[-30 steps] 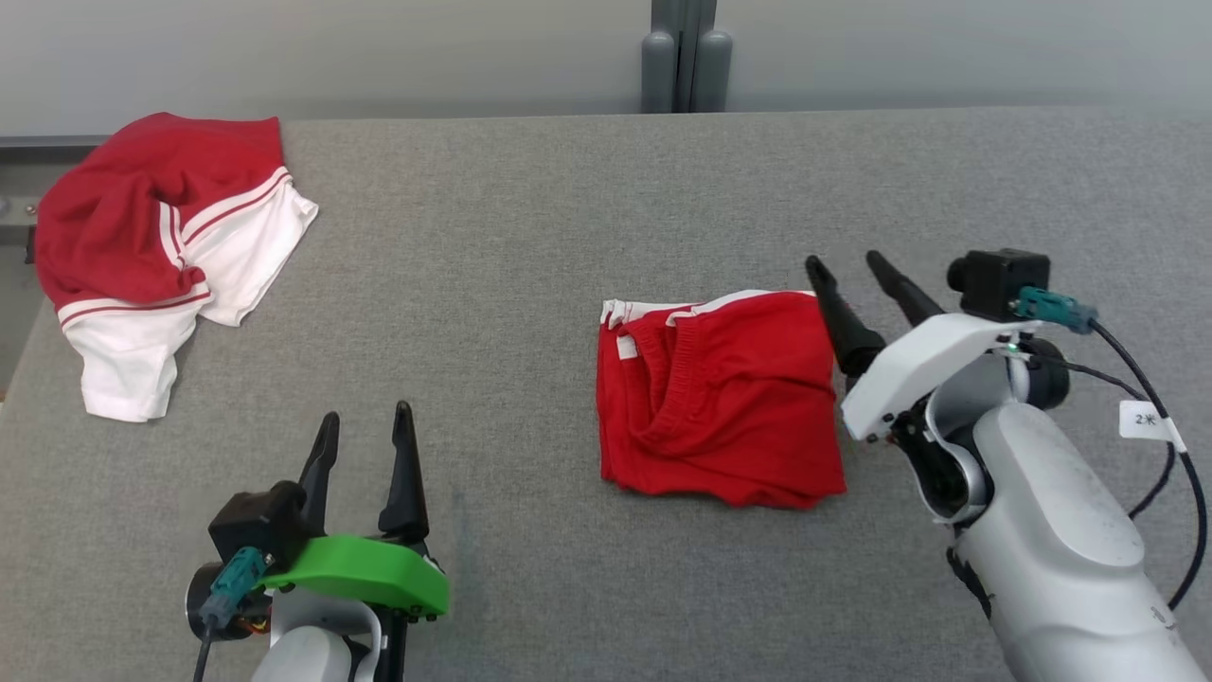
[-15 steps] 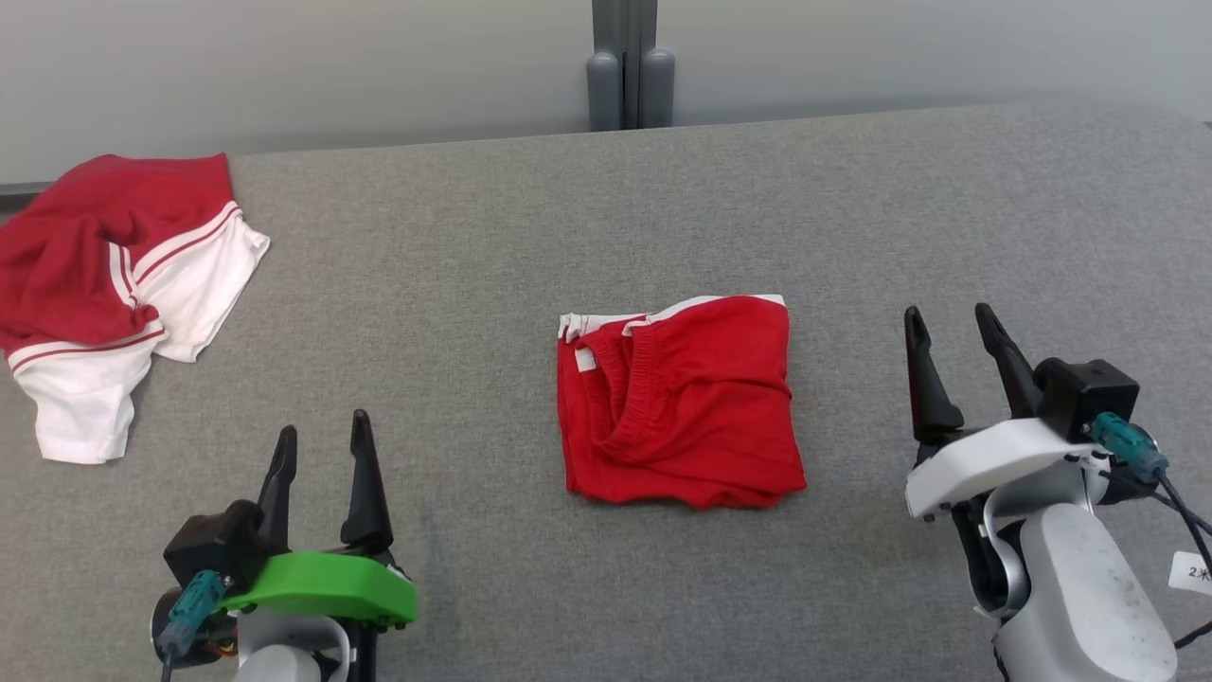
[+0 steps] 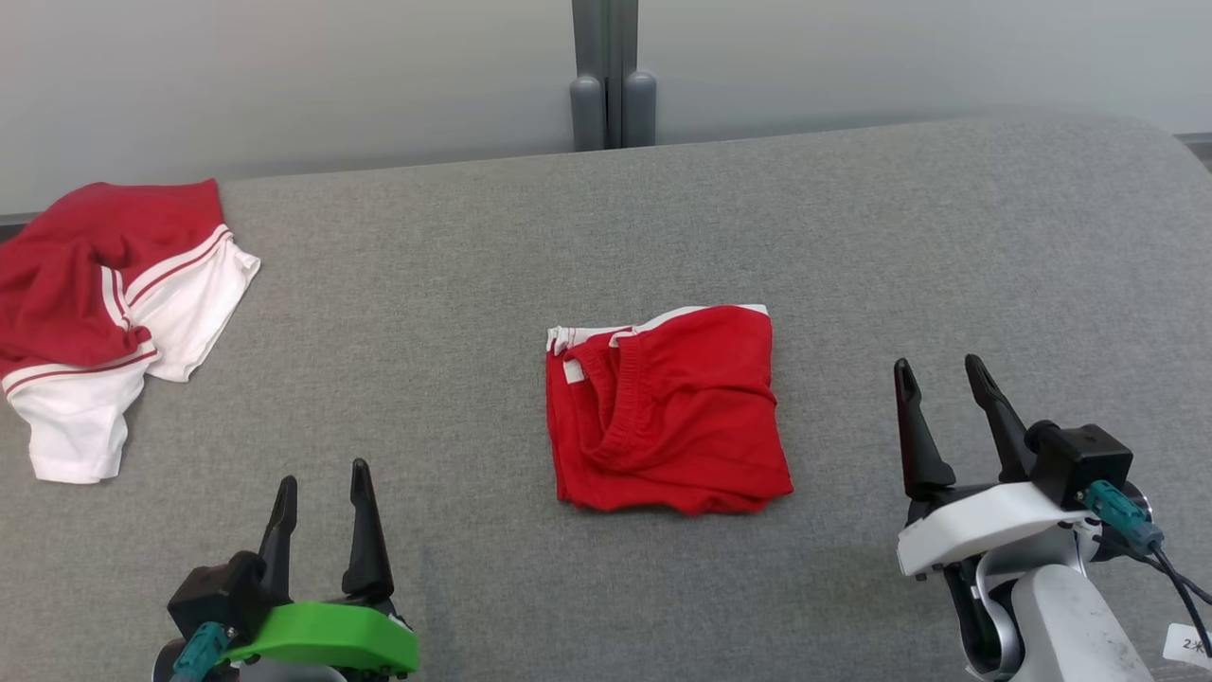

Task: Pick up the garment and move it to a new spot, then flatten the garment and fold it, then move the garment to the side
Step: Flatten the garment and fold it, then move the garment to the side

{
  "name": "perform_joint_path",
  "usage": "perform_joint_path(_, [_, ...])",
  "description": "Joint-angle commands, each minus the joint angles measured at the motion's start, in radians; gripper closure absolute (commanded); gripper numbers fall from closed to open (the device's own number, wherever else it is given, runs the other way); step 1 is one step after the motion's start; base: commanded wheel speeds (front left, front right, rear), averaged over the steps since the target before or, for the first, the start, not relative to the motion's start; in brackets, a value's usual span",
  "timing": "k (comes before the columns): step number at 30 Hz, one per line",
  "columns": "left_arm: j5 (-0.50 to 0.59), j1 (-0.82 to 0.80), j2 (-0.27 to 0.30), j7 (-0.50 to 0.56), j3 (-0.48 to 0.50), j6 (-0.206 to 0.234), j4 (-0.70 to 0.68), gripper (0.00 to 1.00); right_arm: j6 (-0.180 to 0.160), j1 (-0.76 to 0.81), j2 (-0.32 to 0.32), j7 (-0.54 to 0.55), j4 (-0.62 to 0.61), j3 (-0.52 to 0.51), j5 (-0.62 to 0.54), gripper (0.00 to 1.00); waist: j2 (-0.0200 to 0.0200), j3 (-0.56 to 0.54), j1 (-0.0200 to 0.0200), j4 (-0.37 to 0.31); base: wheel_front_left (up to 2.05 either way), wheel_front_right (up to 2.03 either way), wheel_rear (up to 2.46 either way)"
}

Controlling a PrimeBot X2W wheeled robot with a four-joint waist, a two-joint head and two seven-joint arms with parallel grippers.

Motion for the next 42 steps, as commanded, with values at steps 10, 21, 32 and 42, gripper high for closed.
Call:
perform_joint_path(10, [0.017, 0.011, -0.007, -0.003, 0.004, -0.008, 0.011, 0.0, 0.0, 0.013, -0.001, -0.007, 0.019, 0.006, 0.017, 0.0, -0.0001, -0.006, 0.0, 0.006, 0.0, 0.0, 0.0])
perform_joint_path(21, [0.019, -0.003, -0.008, -0.003, 0.002, -0.008, 0.017, 0.0, 0.0, -0.013, -0.001, 0.037, 0.038, 0.014, 0.031, 0.0, -0.0001, 0.006, 0.0, 0.018, 0.0, 0.0, 0.0])
perform_joint_path(32, [0.02, -0.039, -0.02, -0.003, -0.001, -0.016, 0.008, 0.0, 0.0, -0.144, -0.001, 0.323, 0.083, 0.026, 0.099, 0.0, -0.0001, 0.068, 0.0, 0.08, 0.0, 0.0, 0.0])
perform_joint_path(42, [0.023, -0.063, -0.039, -0.003, 0.004, -0.025, 0.018, 0.0, 0.0, -0.238, -0.017, 0.535, 0.217, 0.032, 0.129, 0.0, -0.0001, 0.125, 0.0, 0.177, 0.0, 0.0, 0.0])
